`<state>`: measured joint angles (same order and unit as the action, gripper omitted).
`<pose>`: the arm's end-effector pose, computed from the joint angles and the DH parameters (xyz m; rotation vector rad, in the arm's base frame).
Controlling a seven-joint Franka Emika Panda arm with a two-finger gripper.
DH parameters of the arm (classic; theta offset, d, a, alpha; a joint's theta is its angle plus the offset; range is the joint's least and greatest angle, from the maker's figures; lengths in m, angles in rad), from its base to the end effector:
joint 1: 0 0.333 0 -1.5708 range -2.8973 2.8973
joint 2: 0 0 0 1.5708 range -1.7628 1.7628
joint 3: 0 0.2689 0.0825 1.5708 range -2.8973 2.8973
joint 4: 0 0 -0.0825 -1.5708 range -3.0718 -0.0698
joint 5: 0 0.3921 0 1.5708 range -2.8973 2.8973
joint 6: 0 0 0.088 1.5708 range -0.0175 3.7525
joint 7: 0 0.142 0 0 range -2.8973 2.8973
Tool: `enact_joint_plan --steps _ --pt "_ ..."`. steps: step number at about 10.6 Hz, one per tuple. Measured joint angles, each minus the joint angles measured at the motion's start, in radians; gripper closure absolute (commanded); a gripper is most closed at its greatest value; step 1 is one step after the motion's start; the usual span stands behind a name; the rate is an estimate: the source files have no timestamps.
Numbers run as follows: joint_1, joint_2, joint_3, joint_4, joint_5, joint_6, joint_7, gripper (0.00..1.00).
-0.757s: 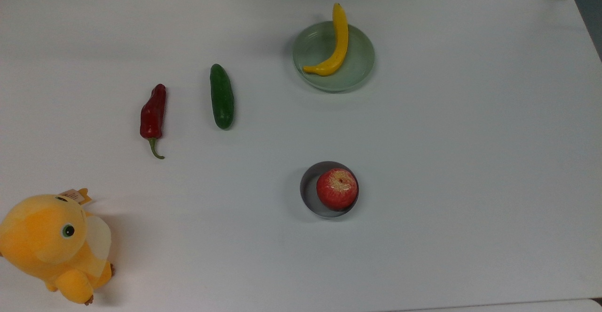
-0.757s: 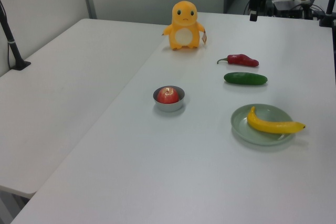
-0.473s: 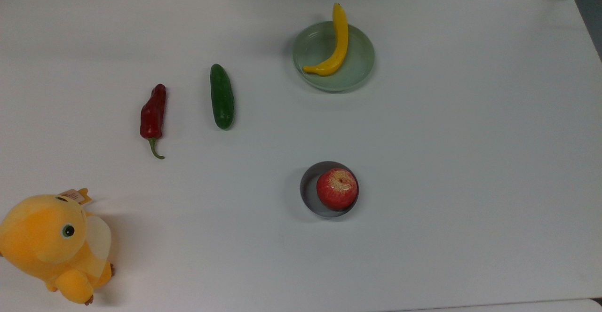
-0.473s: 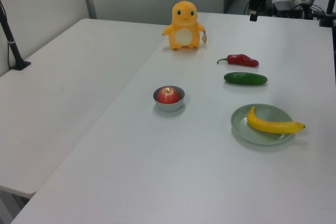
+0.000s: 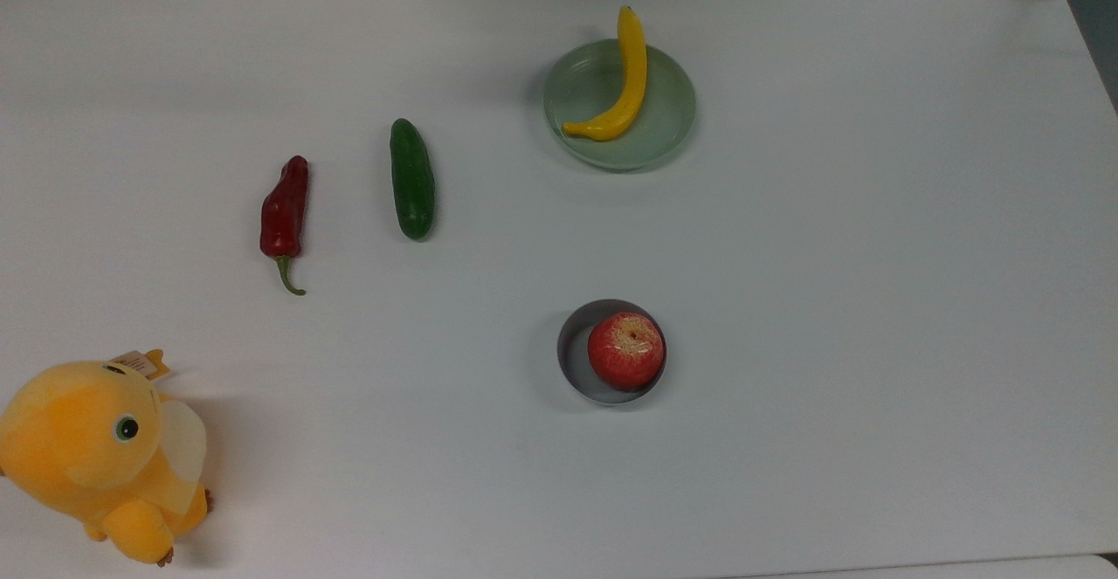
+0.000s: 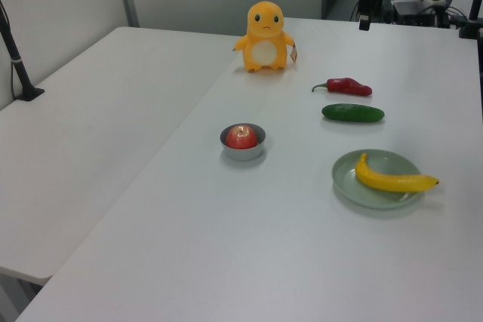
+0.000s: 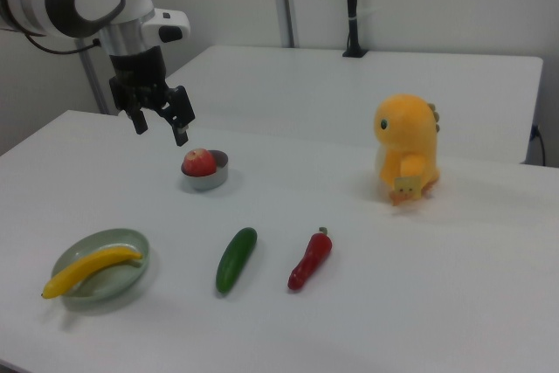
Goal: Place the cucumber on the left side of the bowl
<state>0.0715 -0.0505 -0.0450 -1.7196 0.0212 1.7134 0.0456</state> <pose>0.5611 0.0172 0.5114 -3.1158 0.0337 -0.0676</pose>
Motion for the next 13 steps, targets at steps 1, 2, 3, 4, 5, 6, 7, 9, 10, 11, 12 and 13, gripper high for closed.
enact_joint_plan --steps 1,2,3,4,5,6,7,9,10,11,12,13 --pt "0.000 0.000 0.000 0.000 0.000 0.000 0.000 0.00" --pt "-0.001 0.000 0.000 0.000 0.000 0.000 0.000 0.00" --pt "-0.001 0.000 0.000 0.000 0.000 0.000 0.000 0.00" --pt "-0.001 0.000 -0.003 0.000 0.000 0.000 -0.001 0.00" --pt "-0.002 0.001 -0.008 -0.001 0.000 0.000 -0.013 0.00" --pt "-0.003 0.003 -0.020 -0.001 0.000 0.000 -0.043 0.00" --pt "-0.005 0.006 -0.035 -0.004 0.000 0.000 -0.086 0.00" --pt "-0.007 0.014 -0.053 -0.030 0.000 0.000 -0.163 0.00" --pt "-0.007 0.020 -0.056 -0.050 -0.005 0.000 -0.180 0.00" --pt "-0.007 0.035 -0.057 -0.080 -0.030 0.000 -0.216 0.00" --pt "-0.007 0.051 -0.058 -0.103 -0.046 0.000 -0.242 0.00" --pt "-0.009 0.072 -0.058 -0.126 -0.054 0.000 -0.261 0.00"
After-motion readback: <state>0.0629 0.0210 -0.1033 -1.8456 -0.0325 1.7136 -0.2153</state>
